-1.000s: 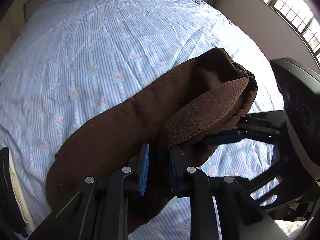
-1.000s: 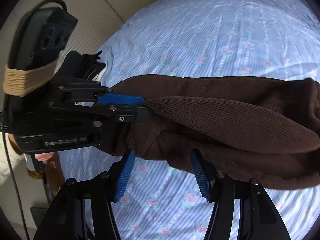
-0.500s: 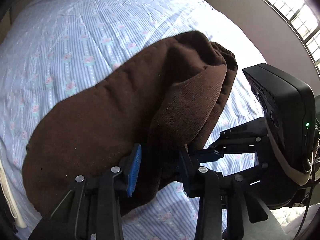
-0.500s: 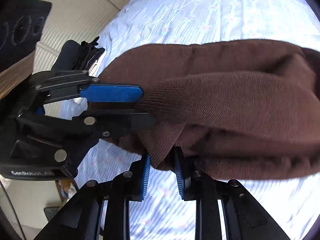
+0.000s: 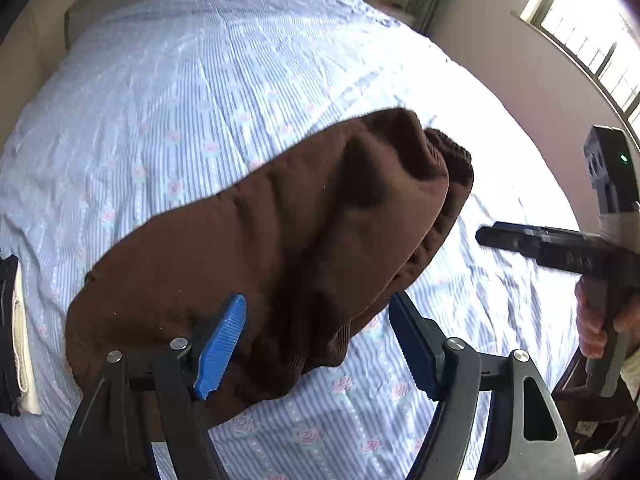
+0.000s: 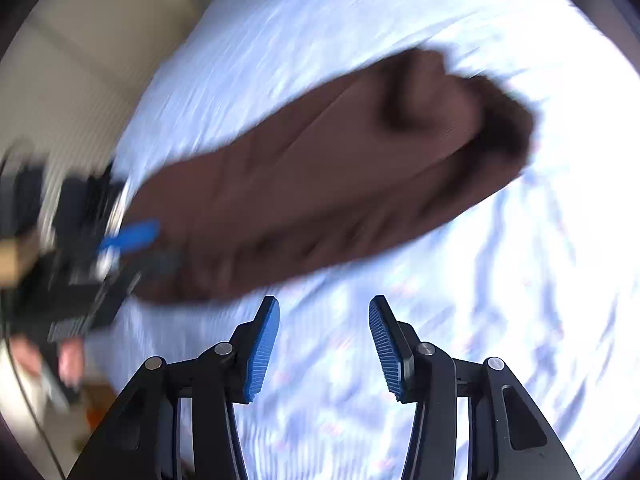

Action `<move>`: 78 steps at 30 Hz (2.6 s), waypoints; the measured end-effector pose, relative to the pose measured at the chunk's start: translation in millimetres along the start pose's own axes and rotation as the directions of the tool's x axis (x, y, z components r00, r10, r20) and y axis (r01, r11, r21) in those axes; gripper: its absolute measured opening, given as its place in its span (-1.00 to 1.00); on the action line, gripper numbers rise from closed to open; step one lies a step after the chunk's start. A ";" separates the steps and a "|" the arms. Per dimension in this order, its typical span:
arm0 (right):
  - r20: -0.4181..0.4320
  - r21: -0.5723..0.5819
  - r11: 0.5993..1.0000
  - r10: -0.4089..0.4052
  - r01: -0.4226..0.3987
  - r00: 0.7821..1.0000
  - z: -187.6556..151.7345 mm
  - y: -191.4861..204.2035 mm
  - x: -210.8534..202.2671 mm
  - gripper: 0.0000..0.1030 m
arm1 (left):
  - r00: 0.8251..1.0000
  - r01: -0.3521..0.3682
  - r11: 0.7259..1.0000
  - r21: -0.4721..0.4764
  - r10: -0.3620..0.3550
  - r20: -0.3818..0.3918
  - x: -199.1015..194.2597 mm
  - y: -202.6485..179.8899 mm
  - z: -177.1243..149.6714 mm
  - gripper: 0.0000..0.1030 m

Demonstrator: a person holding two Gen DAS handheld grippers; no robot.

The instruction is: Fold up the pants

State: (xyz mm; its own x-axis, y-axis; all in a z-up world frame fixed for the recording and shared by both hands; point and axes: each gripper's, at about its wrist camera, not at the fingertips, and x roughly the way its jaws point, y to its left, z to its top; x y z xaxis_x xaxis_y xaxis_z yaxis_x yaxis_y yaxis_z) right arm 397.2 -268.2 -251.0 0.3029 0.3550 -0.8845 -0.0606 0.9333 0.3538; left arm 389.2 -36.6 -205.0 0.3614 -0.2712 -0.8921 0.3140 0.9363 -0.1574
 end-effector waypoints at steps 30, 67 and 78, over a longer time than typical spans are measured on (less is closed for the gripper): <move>0.059 0.266 0.913 -0.336 0.310 0.940 115.9 -83.3 46.6 -0.69 | 0.962 -0.255 0.952 -0.166 0.234 -0.138 54.6 28.2 -13.5 0.42; 0.081 0.583 0.810 0.020 -0.064 0.997 111.1 -178.4 89.5 0.29 | 0.961 -0.267 0.963 -0.028 0.264 -0.086 55.0 -37.4 10.3 0.46; 0.028 0.577 0.814 0.062 -0.067 0.998 113.5 -180.5 92.0 0.29 | 0.967 -0.242 0.970 -0.036 0.238 -0.090 58.0 -40.5 8.4 0.46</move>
State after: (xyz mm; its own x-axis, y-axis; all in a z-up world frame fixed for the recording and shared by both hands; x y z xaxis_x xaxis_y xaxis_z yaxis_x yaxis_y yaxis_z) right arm 543.9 -410.0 -361.7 0.3253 0.4107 -0.8518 0.4791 0.7050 0.5229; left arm 404.9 -92.1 -246.8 0.3453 -0.0198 -0.9383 0.1852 0.9816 0.0474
